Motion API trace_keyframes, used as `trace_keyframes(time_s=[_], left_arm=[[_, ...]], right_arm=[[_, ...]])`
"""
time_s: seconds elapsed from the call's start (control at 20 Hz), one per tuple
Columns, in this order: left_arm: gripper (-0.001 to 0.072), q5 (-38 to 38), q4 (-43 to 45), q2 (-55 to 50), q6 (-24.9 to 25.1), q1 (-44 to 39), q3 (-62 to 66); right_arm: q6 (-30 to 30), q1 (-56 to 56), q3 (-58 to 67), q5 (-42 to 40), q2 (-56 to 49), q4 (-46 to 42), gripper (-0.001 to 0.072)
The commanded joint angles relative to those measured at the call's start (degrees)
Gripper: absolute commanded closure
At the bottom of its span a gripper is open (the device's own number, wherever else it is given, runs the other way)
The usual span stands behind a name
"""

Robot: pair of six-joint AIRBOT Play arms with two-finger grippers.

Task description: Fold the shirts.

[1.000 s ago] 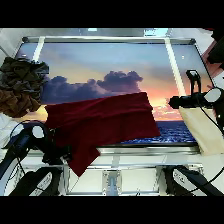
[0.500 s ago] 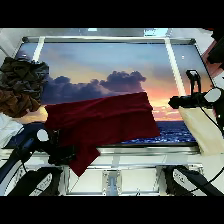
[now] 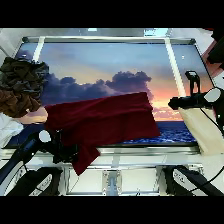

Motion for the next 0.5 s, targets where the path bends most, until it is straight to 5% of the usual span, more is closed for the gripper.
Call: trace_keyframes(time_s=[0.0, 0.45], left_arm=[[0.0697, 1.07, -0.87, 0.0, 0.59, -0.09, 0.9], [0.0696, 2.93, -0.87, 0.0, 3.91, -0.11, 5.9]], right_arm=[[1.64, -0.07, -1.44, 8.63, -2.47, -3.54, 0.033], [0.11, -0.04, -13.77, 15.56, -10.71, 5.95, 0.0328]])
